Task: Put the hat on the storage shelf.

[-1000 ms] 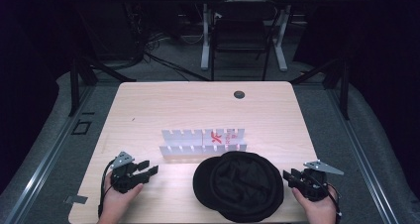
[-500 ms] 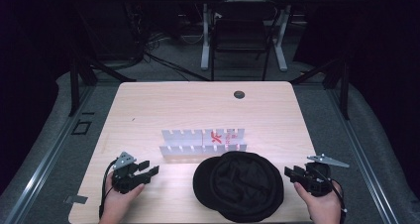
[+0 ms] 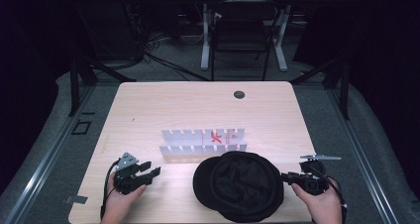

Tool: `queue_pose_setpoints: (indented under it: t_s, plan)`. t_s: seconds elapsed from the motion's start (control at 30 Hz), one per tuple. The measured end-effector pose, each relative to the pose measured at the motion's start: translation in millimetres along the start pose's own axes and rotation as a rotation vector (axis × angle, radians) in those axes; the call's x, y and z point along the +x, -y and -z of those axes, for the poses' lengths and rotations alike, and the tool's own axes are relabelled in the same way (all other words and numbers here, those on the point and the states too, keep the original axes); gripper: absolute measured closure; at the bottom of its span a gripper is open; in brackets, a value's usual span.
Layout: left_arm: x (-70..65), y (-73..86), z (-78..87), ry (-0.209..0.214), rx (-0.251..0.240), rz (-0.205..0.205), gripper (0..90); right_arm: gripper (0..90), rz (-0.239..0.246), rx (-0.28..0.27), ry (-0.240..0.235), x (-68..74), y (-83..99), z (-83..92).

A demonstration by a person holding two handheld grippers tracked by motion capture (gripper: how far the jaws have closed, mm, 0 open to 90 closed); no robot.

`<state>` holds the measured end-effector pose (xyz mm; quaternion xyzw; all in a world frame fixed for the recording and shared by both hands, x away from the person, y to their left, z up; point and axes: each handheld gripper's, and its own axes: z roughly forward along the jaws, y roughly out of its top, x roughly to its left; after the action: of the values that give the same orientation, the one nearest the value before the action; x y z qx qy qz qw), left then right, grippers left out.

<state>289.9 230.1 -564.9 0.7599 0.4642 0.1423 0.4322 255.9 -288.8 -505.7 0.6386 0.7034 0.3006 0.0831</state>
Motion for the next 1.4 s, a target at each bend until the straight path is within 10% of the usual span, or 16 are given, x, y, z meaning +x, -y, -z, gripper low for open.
queue_pose_setpoints:
  t_s: [0.83,1.4]
  plan:
    - [-2.9,-0.1,-1.1,0.0,0.002,-0.005,50.6,75.0,-0.017,0.25,-0.021,4.4,-18.8,-24.5]
    - [-2.9,-0.2,-1.5,-0.001,0.001,-0.007,50.7,84.0,-0.066,0.309,-0.043,2.6,-20.4,-30.3]
